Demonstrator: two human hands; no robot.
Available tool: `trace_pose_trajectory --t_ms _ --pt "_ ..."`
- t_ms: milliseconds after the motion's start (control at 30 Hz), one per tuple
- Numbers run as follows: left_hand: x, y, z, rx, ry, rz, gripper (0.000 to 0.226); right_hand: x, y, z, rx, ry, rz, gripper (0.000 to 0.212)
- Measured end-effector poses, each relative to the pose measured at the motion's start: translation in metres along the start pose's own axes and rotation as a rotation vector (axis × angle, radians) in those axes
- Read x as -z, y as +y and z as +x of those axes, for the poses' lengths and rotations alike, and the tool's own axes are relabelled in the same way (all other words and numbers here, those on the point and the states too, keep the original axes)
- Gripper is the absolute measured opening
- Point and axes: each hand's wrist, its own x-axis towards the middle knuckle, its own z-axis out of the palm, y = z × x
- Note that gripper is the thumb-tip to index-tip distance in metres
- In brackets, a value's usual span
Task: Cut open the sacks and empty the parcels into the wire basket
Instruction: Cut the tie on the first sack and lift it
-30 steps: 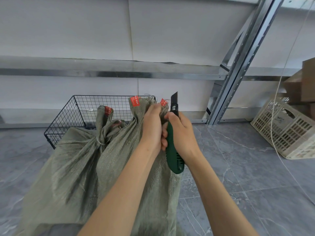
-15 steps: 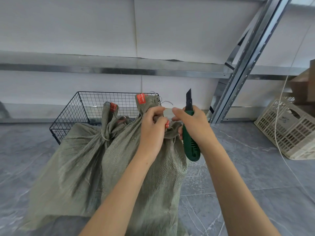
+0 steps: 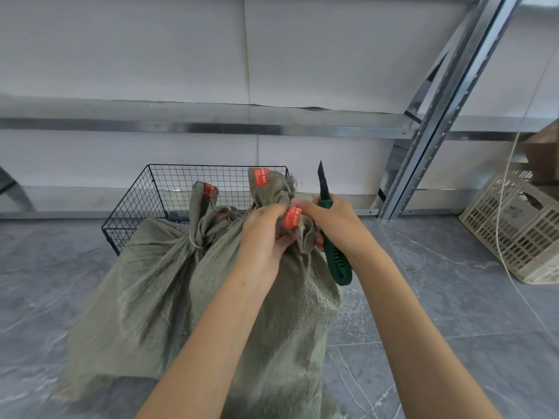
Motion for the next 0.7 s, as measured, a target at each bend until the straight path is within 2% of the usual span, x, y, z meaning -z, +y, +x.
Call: trace_pose_trajectory --t_ms 267,400,533,667,700 --pt "0.012 0.002 -0.003 0.026 0.036 0.074 0.013 -0.013 0.002 0.005 -0.078 0.037 -0.019 0.03" --pt "0.016 0.004 -0.007 -0.032 0.058 0.18 0.021 -0.017 0.001 0.007 -0.053 0.063 -0.088 0.02" --pt "0.025 0.006 -0.005 -0.134 0.118 0.345 0.018 -0.017 0.003 0.006 -0.063 0.067 -0.079 0.016" --pt "0.03 0.008 -0.003 -0.188 0.142 0.452 0.016 -0.015 0.003 0.004 -0.047 0.01 -0.131 0.004" --pt "0.031 0.008 -0.003 -0.203 0.147 0.473 0.015 -0.016 0.004 0.003 -0.042 -0.006 -0.137 0.008"
